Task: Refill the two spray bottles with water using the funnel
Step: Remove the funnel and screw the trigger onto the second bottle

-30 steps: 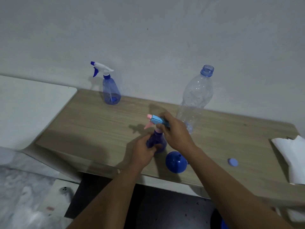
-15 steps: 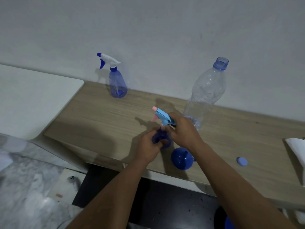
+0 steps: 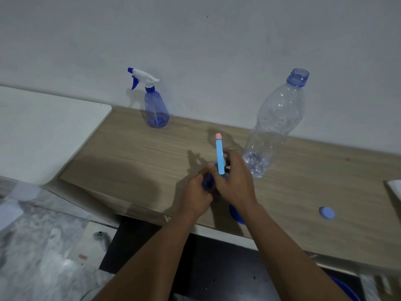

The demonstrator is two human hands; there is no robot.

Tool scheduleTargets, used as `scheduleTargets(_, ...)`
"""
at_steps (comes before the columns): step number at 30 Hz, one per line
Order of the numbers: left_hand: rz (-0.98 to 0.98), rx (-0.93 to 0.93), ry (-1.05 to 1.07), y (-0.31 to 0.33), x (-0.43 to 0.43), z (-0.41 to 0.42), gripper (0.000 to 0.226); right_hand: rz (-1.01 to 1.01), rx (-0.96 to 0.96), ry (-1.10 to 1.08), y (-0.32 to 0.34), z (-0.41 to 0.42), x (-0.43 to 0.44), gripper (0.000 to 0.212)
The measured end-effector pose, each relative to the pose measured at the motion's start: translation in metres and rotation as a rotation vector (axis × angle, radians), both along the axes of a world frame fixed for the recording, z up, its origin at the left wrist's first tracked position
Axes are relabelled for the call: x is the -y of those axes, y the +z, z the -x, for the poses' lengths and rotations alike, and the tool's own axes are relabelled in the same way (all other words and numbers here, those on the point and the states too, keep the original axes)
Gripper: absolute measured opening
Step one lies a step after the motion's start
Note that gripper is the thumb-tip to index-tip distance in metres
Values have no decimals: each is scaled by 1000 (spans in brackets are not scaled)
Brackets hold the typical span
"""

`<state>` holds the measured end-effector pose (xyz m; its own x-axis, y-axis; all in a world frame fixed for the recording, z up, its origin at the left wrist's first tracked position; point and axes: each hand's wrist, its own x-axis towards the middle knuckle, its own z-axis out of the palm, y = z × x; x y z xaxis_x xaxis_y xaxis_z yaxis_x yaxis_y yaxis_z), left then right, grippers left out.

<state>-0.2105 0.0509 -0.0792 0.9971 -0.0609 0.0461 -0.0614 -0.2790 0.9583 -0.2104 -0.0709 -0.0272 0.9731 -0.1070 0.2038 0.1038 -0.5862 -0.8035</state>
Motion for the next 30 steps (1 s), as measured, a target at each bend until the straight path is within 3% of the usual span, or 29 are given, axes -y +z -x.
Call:
scheduleTargets(5,15,39,-45,-3,0,-2,35,20,15,53,-4,-1,8,16)
scheduleTargets(9,54,-4,-50,-4,0,-2,39,-51,-10,80,0,1,13,17)
scheduleTargets(15,88,-81,-60,-3,0,-2,43,127,-73,177,17,-10,26,5)
scheduleTargets(19,85,-108,-45,-6,-1,-3,38,219,-97,215,25,-14,29,15)
scheduleTargets(21,61,-109,-26,-7,0,-4,36,202,-126,207,26,-16,30,21)
scheduleTargets(30,47,-92,-15,-2,0,-2,40,-15,-167,202,15,-12,33,13)
